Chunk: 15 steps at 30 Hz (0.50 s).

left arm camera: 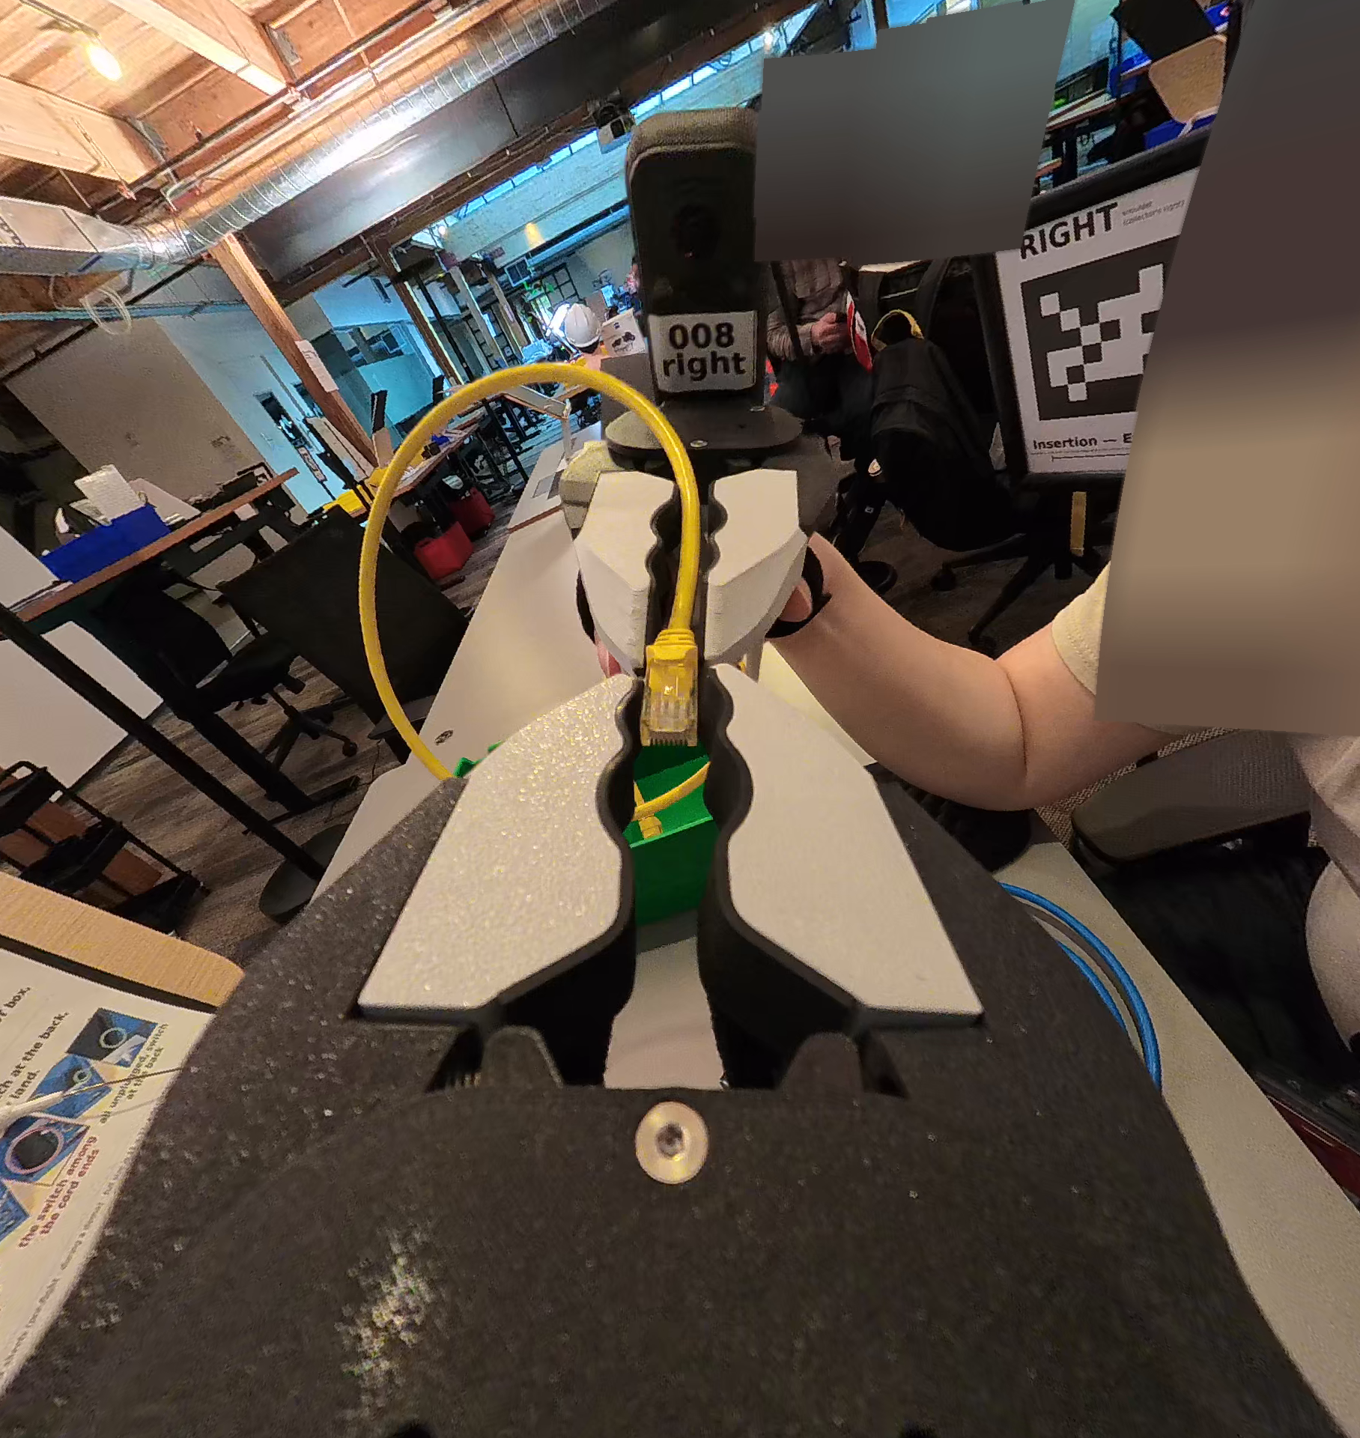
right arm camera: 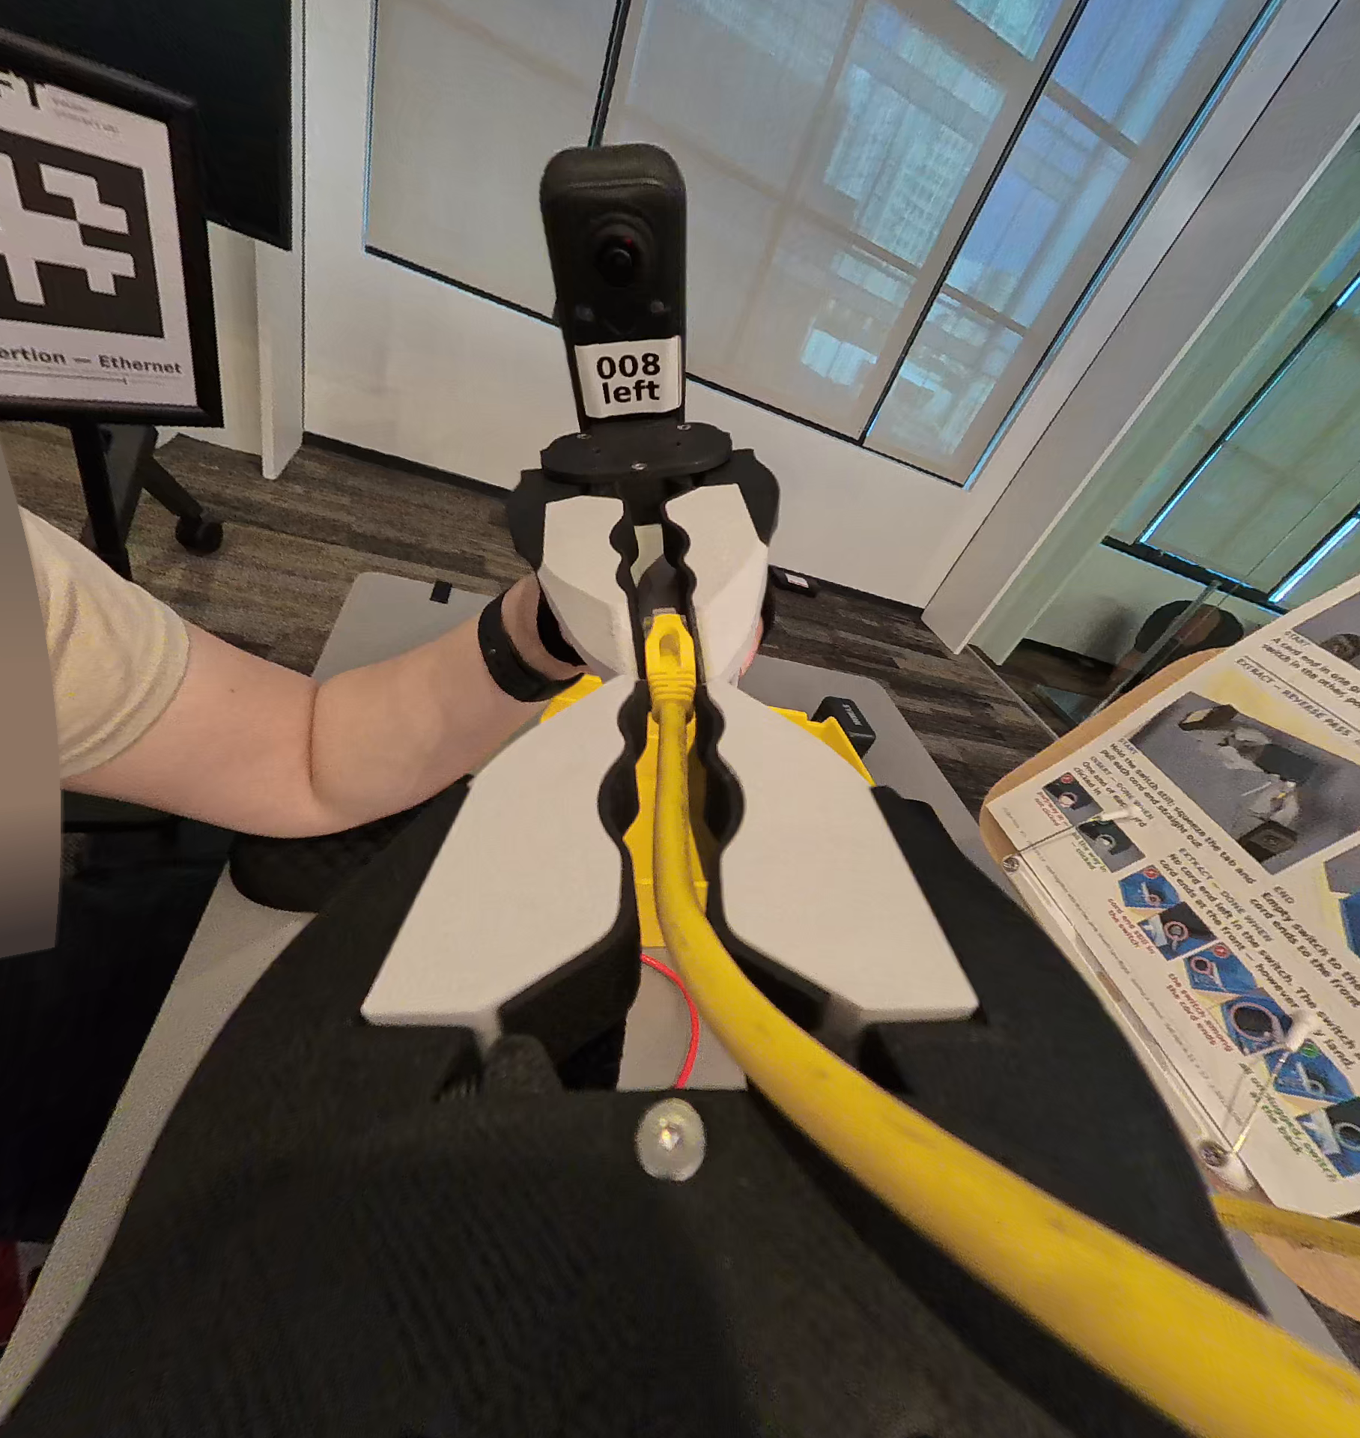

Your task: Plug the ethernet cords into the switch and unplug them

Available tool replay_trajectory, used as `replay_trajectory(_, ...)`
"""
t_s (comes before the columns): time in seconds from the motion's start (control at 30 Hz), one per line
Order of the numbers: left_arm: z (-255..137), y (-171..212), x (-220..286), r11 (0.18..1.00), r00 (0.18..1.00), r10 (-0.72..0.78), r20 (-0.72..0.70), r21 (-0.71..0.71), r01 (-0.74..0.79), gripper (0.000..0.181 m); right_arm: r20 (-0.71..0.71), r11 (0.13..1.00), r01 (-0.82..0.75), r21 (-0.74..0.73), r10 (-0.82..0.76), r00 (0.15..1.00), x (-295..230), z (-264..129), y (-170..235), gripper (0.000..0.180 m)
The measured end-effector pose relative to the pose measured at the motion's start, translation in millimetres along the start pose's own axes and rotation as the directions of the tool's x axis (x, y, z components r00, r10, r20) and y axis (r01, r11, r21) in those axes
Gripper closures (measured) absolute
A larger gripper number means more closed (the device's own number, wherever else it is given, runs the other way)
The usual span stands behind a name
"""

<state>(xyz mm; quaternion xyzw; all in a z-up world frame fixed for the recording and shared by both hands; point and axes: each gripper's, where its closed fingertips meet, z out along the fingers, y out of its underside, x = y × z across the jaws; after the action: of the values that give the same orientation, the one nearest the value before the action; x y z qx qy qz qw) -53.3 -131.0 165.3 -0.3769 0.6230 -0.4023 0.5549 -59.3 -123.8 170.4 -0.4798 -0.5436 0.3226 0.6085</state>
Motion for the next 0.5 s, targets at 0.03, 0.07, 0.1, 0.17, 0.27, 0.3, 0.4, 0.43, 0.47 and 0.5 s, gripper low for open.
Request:
replay_trajectory(0.03,0.2,-0.1,0.1,1.0,1.0,0.0,0.0,0.0,0.0,0.168,-0.003,1.0,0.01,-0.005,-0.01,1.0,-0.1,-0.2,0.5,0.167)
replay_trajectory(0.07,0.4,-0.5,0.2,1.0,1.0,0.001,0.0,0.002,-0.001,0.168,-0.005,1.0,0.015,-0.003,-0.015,1.0,-0.3,-0.5,0.0,0.167)
replay_trajectory(0.1,0.4,-1.1,0.8,1.0,1.0,0.0,-0.003,0.006,0.0,0.168,-0.003,1.0,0.018,-0.002,-0.018,1.0,-0.7,-0.7,-0.4,0.167)
replay_trajectory(0.17,0.6,-1.1,0.7,1.0,1.0,-0.001,-0.003,0.005,0.001,0.168,-0.007,1.0,0.027,-0.007,-0.027,1.0,-0.8,-0.8,-0.2,0.167)
replay_trajectory(0.27,0.6,-1.0,0.9,1.0,1.0,-0.009,-0.009,0.008,0.009,0.168,-0.017,0.999,0.045,-0.015,-0.045,0.999,-1.2,-0.8,-0.3,0.167)
replay_trajectory(0.3,0.6,-0.8,1.0,1.0,1.0,-0.015,-0.013,0.007,0.015,0.168,-0.018,0.999,0.048,-0.021,-0.048,0.999,-1.5,-0.9,0.1,0.167)
replay_trajectory(0.4,1.2,0.5,0.4,1.0,1.0,-0.02,-0.014,0.003,0.02,0.168,-0.027,0.998,0.054,-0.038,-0.055,0.998,-1.4,-1.1,1.3,0.167)
replay_trajectory(0.43,1.3,1.0,0.6,1.0,1.0,-0.02,-0.017,0.0,0.02,0.168,-0.025,0.998,0.05,-0.042,-0.051,0.998,-1.6,-1.2,1.8,0.167)
replay_trajectory(0.47,1.6,1.2,0.5,1.0,1.0,-0.017,-0.015,-0.002,0.017,0.168,-0.025,0.998,0.052,-0.045,-0.054,0.998,-1.4,-1.4,2.3,0.167)
replay_trajectory(0.5,2.0,1.7,-0.2,1.0,1.0,-0.016,-0.008,-0.007,0.016,0.168,-0.029,0.997,0.055,-0.049,-0.057,0.998,-0.7,-1.5,2.8,0.167)
